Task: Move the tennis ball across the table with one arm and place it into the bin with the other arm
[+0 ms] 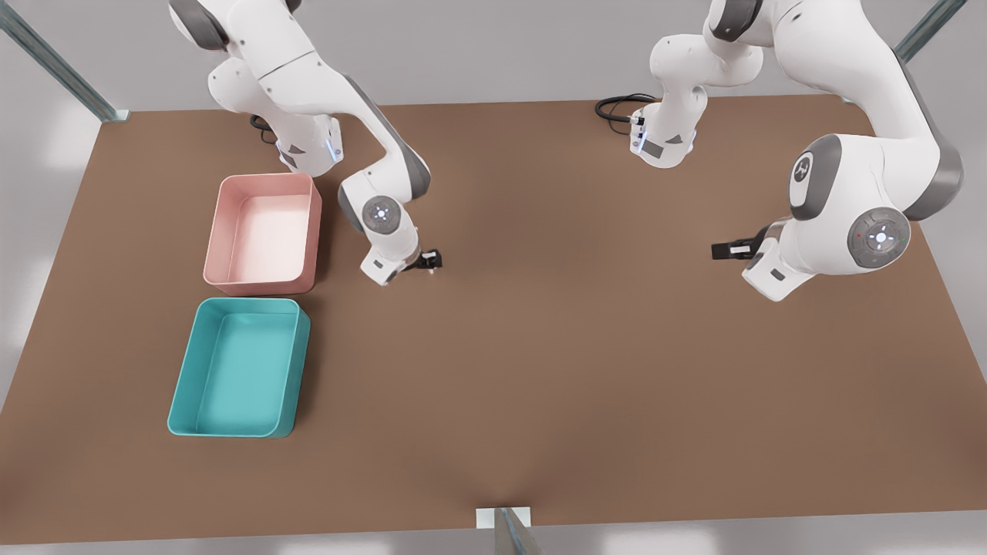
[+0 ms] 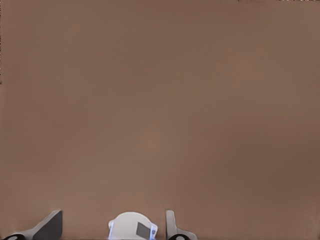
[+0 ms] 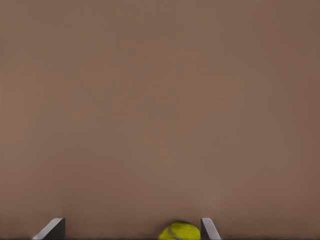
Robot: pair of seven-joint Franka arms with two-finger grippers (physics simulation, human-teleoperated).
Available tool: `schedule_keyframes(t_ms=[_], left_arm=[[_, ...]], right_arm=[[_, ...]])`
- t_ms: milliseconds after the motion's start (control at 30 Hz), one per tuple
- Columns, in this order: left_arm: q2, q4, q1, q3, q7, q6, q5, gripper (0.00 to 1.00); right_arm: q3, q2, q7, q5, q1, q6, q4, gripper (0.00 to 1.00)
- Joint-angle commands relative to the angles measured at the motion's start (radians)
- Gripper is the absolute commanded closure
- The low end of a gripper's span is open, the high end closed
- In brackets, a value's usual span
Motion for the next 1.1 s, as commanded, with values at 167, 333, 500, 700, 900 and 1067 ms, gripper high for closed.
schedule_keyframes(t_ms=[167,333,500,700,900,1067], left_arm=[[-0.006,0.002,0.007,-0.002,-0.237,-0.041,-0.003,0.0],[-0.006,0.002,0.002,-0.003,-0.237,-0.041,-0.006,0.0],[-0.004,0.002,0.004,-0.005,-0.237,-0.036,-0.004,0.0],[-0.003,0.002,0.002,-0.005,-0.238,-0.036,-0.006,0.0],[-0.003,0.002,-0.001,-0.005,-0.237,-0.035,-0.006,0.0],[-0.003,0.002,-0.003,-0.005,-0.237,-0.035,-0.006,0.0]], right_arm=[[0.001,-0.11,0.196,0.0,0.04,0.182,-0.184,0.0],[0.001,-0.136,0.19,0.0,0.047,0.186,-0.264,0.0],[-0.001,-0.118,0.171,0.0,0.034,0.208,-0.288,0.0],[-0.002,-0.044,0.165,0.0,0.034,0.24,-0.288,0.0],[-0.001,0.011,0.167,0.0,0.049,0.295,-0.288,0.0],[-0.001,0.038,0.167,0.0,0.049,0.307,-0.293,0.0]])
